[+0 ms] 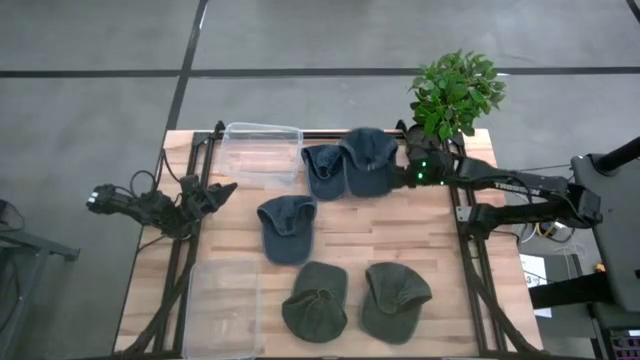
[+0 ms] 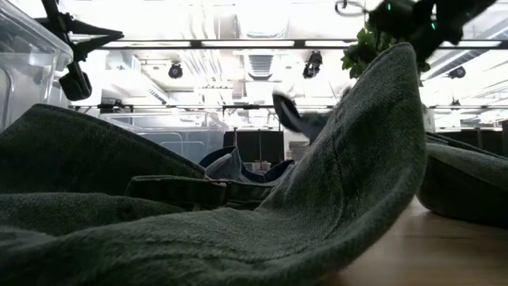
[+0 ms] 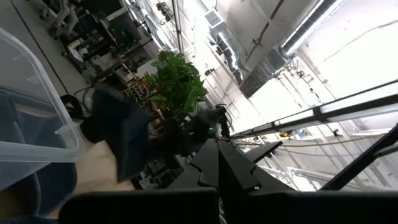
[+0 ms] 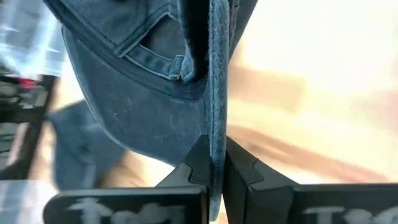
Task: Pick & Place hat
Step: Put the top right blue cap into the top transparent bin
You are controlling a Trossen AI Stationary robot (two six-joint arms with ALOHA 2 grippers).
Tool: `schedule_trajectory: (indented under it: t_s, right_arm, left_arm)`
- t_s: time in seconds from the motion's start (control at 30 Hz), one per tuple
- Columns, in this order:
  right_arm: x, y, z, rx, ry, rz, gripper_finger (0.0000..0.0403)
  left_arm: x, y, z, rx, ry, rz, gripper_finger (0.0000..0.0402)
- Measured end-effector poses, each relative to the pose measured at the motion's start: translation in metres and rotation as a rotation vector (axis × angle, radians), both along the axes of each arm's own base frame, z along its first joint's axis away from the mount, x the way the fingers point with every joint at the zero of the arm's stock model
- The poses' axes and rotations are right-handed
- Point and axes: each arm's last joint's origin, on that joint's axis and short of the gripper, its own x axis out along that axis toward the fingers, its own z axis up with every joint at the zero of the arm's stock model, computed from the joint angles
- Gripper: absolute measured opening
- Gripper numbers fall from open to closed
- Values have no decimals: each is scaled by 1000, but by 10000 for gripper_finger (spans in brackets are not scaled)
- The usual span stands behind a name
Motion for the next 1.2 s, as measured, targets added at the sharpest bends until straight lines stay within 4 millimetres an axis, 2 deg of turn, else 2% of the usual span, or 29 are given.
schedule_trajectory:
  t_s: [0.17,0.3,0.43,0.6,0.77,0.9,1.2]
  right_arm:
    - [9,-4,34,-88,-65,22,10]
    - [19,-4,49,-132,-80,45,11]
    - [38,-5,61,-169,-76,94,11]
    - [78,-4,78,-214,-70,187,11]
    - [124,-7,106,-296,-99,274,12]
    - [158,-15,120,-316,-90,328,12]
    - [225,-40,127,-349,32,410,13]
  left_arm:
    - [0,0,0,-40,-16,-6,0]
    - [0,2,-1,-122,-33,45,0]
    - [-1,5,-3,-239,-53,157,6]
    - [0,5,-3,-267,-51,178,41]
    - [1,5,6,-247,-33,201,97]
    - [4,5,10,-238,-3,231,136]
    - [12,4,18,-236,50,297,149]
